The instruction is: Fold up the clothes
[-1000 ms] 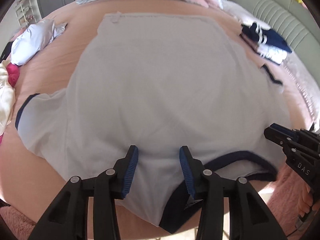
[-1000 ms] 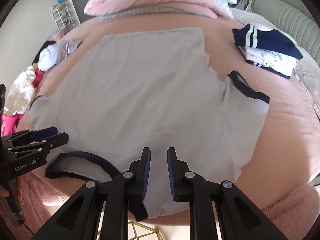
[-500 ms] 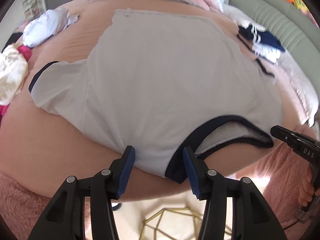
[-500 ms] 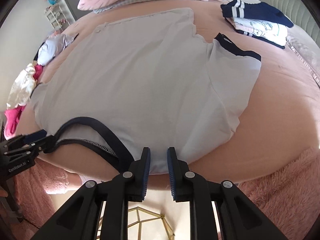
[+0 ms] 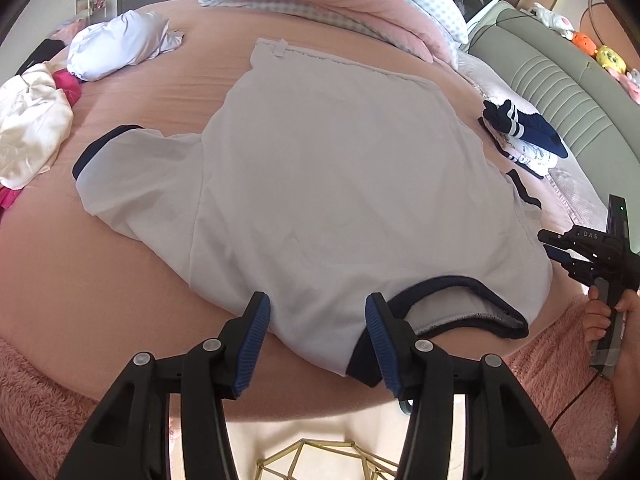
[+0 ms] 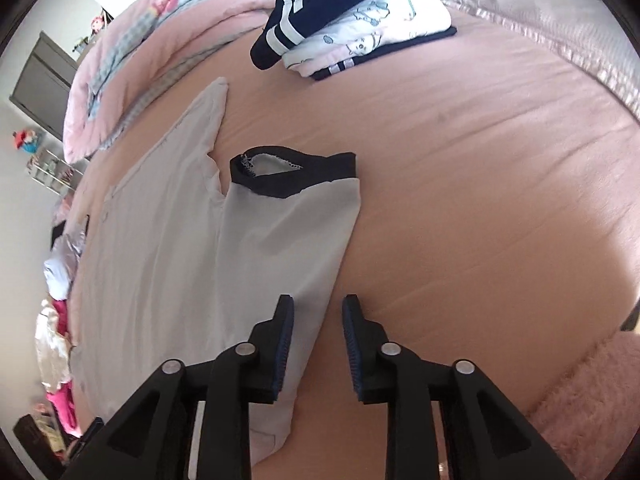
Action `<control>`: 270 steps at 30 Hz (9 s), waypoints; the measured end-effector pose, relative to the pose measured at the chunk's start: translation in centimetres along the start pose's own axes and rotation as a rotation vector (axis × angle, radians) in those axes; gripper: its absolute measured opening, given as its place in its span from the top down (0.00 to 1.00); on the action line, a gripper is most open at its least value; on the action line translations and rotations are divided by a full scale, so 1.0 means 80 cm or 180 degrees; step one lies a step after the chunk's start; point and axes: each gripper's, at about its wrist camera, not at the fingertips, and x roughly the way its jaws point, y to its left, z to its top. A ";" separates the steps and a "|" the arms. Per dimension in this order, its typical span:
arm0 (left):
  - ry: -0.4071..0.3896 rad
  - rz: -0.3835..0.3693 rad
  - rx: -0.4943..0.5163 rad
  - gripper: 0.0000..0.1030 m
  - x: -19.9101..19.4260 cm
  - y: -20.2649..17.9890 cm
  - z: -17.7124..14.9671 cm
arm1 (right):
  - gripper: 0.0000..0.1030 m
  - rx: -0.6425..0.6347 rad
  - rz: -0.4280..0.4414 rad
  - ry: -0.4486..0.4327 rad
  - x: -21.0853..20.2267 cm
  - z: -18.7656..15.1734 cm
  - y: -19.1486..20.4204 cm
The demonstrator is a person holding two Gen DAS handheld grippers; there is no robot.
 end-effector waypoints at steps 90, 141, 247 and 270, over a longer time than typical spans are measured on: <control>0.0042 -0.0876 0.1580 0.49 0.116 -0.274 0.073 | 0.69 -0.1189 0.0986 -0.0040 0.028 0.082 0.097; 0.0312 -0.0588 0.1174 0.52 0.117 -0.237 0.073 | 0.69 -0.1410 0.0296 -0.0295 0.011 0.073 0.113; 0.0229 -0.0733 0.1331 0.58 0.100 -0.260 0.016 | 0.69 -0.1636 0.0161 0.0363 -0.039 -0.068 0.019; 0.0686 -0.0326 0.1404 0.60 0.071 -0.206 -0.026 | 0.68 -0.1912 -0.0602 0.0407 -0.016 -0.096 0.083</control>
